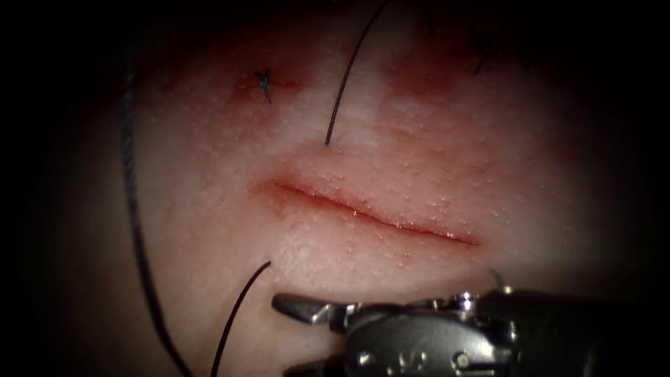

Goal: Wound Closure

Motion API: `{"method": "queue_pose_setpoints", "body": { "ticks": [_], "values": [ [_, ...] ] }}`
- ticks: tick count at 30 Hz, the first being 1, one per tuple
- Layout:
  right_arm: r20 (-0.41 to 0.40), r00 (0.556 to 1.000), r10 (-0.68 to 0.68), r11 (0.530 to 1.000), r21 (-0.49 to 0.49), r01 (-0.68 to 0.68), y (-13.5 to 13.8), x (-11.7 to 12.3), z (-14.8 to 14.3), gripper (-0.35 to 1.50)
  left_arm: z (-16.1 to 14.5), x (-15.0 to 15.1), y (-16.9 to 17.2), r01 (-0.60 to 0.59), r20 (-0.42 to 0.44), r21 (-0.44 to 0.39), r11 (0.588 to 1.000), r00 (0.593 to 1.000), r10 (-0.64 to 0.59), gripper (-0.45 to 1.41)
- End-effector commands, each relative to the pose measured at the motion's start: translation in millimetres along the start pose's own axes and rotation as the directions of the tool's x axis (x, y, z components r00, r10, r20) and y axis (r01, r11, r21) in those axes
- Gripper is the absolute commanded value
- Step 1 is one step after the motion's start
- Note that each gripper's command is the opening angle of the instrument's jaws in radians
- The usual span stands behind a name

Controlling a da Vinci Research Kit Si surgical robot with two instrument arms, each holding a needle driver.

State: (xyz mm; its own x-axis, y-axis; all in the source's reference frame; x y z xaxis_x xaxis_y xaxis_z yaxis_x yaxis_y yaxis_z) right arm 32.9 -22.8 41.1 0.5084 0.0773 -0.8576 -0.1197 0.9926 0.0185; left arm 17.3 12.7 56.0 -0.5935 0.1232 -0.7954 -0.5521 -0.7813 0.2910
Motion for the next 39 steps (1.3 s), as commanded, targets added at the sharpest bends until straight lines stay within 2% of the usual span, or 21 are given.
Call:
{"method": "queue_pose_setpoints", "body": {
  "ticks": [1,7,10,11,13,14,15,19,22,28,32,33,39],
  "values": [
    [0.004,1.000,-0.003,1.000,-0.007,0.003,0.2,-1.3,2.3,1.36,0.7,-0.3,0.6,0.001,0.000,0.002,1.000,1.000,-0.001,-0.45],
    [0.013,1.000,-0.019,0.999,-0.027,0.019,0.8,-3.9,6.3,1.38,0.9,-0.2,0.8,0.000,0.001,0.005,1.000,1.000,0.000,-0.45],
    [0.022,1.000,-0.022,0.999,-0.035,0.022,1.2,-4.6,7.5,1.30,1.0,-0.3,0.9,-0.003,0.004,0.002,1.000,1.000,0.003,-0.45],
    [0.025,0.999,-0.023,0.999,-0.038,0.024,1.3,-4.8,7.7,1.11,1.0,-0.3,0.9,-0.003,0.004,0.003,1.000,1.000,0.003,-0.45],
    [0.040,0.999,-0.023,0.998,-0.055,0.026,1.3,-5.0,7.6,0.44,1.0,-0.3,0.9,-0.003,0.004,0.002,1.000,1.000,0.003,-0.45],
    [0.049,0.999,-0.025,0.998,-0.061,0.027,1.1,-5.1,7.3,-0.22,1.0,-0.3,0.9,-0.003,0.004,0.002,1.000,1.000,0.003,-0.45],
    [0.056,0.998,-0.032,0.998,-0.054,0.035,1.0,-5.1,7.1,-0.35,0.9,-0.3,0.9,-0.003,0.003,0.002,1.000,1.000,0.003,-0.45],
    [0.078,0.996,-0.039,0.999,-0.022,0.041,-0.5,-4.7,5.0,-0.35,0.9,-0.4,0.9,-0.004,0.003,0.002,1.000,1.000,0.004,-0.45],
    [0.079,0.996,-0.039,0.999,0.007,0.039,-2.7,-3.8,2.5,-0.35,0.9,-0.4,0.8,-0.005,0.004,-0.001,1.000,1.000,0.005,-0.45],
    [0.106,0.992,-0.066,0.995,0.076,0.058,-7.3,-1.0,-1.8,-0.35,0.9,-0.6,0.9,-0.008,0.004,-0.002,1.000,1.000,0.008,-0.45],
    [0.085,0.994,-0.075,0.991,0.119,0.065,-9.6,1.2,-3.3,-0.35,1.1,-0.7,1.0,-0.006,0.006,-0.004,1.000,1.000,0.006,-0.45],
    [0.078,0.993,-0.087,0.987,0.144,0.075,-10.8,2.4,-3.7,-0.35,1.1,-0.7,1.1,-0.008,0.007,-0.005,1.000,1.000,0.008,-0.45],
    [0.074,0.990,-0.118,0.975,0.199,0.101,-13.4,4.5,-3.9,-0.35,1.2,-0.7,1.2,-0.004,0.008,-0.005,1.000,1.000,0.004,-0.45]
  ]
}}
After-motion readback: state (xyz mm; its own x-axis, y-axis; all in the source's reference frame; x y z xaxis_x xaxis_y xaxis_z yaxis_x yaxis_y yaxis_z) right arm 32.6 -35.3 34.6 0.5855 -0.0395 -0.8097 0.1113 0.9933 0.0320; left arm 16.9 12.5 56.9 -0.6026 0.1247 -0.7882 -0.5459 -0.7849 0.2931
